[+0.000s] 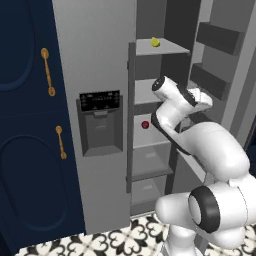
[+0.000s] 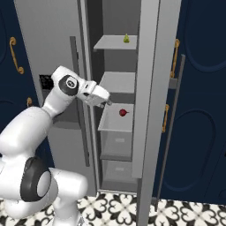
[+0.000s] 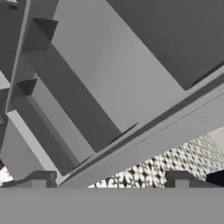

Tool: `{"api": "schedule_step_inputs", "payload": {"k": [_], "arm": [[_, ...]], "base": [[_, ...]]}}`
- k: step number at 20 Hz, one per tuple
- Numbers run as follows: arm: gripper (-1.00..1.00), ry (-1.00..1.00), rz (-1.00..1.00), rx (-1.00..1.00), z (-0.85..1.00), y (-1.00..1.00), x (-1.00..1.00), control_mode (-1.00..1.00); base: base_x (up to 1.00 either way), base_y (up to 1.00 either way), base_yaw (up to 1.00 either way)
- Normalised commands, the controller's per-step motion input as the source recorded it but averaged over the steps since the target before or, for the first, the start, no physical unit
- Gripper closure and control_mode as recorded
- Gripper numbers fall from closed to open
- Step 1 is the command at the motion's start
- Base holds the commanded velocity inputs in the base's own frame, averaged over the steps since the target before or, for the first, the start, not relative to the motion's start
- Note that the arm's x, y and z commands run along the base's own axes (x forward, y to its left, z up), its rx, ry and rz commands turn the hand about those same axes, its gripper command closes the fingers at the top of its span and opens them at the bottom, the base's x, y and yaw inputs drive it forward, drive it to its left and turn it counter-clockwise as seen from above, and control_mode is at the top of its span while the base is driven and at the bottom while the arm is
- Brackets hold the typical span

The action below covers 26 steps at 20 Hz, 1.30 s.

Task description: Grab a lemon wedge from the fridge and one ice cube from the ice bowl, and put them in the glass of lemonade.

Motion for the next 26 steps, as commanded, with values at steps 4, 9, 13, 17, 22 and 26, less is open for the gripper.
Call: {"api": "schedule_step_inputs", "payload": {"k": [4, 9, 13, 17, 22, 26], "arm": [[-1.00, -0.17, 0.26, 0.62, -0.21, 0.23, 0.13, -1.00], [-1.00, -0.13, 0.27, 0.34, -0.28, 0.43, 0.07, -1.00], [-1.00, -0.06, 0.25, 0.19, 0.07, 0.39, -0.17, -1.00], [-1.00, -0.12, 0.23, 0.10, 0.39, 0.28, -0.97, -1.00], [-1.00, -0.04, 0.11, 0.08, 0.93, 0.00, -1.00, -1.00], [-1.00, 0.00, 0.04, 0.05, 0.48, 0.03, -0.97, -1.00]], "base": [[0.00, 0.00, 0.00], [0.00, 0.00, 0.00], [0.00, 0.00, 0.00], [0.00, 0.00, 0.00], [0.00, 0.00, 0.00], [0.00, 0.00, 0.00]]}}
